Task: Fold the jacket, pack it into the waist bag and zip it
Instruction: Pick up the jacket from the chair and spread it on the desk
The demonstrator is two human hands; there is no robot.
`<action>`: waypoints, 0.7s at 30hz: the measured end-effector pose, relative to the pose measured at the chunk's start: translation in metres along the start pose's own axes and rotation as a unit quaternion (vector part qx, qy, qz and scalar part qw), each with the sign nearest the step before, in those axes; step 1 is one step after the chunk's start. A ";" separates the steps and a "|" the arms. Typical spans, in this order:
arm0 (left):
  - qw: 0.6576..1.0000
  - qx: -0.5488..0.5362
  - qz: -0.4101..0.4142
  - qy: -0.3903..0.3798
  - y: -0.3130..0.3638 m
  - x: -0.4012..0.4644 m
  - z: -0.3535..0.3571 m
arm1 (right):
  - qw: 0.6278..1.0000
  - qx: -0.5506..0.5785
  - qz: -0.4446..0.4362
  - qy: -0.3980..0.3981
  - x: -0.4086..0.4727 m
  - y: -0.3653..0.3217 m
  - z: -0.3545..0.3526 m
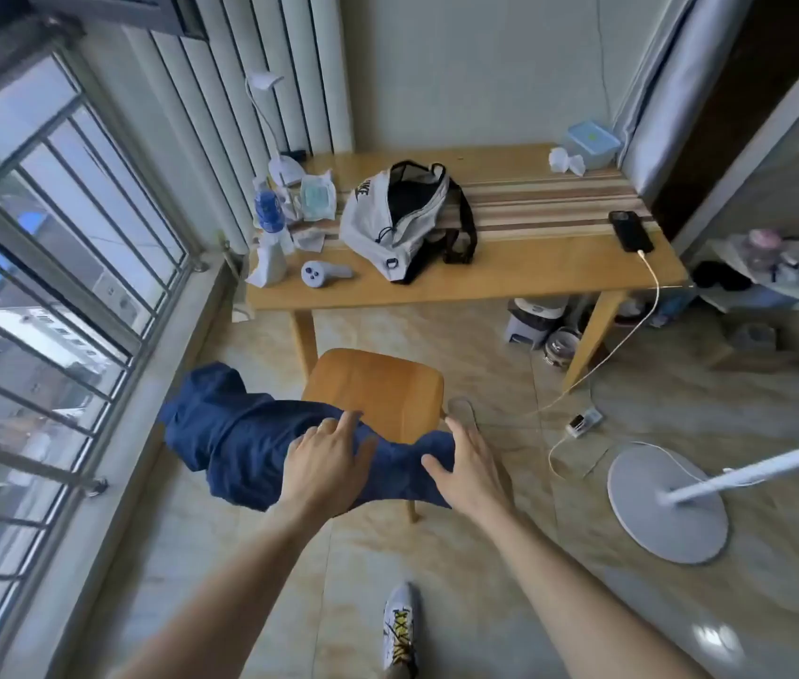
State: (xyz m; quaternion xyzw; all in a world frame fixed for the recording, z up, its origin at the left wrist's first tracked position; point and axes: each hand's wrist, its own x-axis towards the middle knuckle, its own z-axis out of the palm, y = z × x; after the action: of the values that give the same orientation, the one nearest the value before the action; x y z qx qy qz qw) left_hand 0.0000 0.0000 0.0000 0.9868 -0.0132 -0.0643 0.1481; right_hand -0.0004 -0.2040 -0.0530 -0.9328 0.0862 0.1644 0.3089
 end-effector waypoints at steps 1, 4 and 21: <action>1.000 -0.012 0.001 -0.005 -0.006 0.010 0.000 | 1.000 -0.019 0.010 -0.010 0.012 -0.003 0.004; 0.999 -0.028 0.000 -0.029 -0.016 0.030 0.000 | 0.993 -0.098 0.039 -0.054 0.031 -0.010 0.014; 0.852 -0.397 -0.125 -0.317 0.035 0.078 -0.083 | 0.943 0.236 -0.229 0.043 -0.068 -0.133 -0.072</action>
State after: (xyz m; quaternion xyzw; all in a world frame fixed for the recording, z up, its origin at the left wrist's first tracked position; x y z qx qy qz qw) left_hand 0.0883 -0.0126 0.0789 0.7635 0.0909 -0.3911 0.5058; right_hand -0.0103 -0.1385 0.0986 -0.8337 -0.0804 0.0236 0.5458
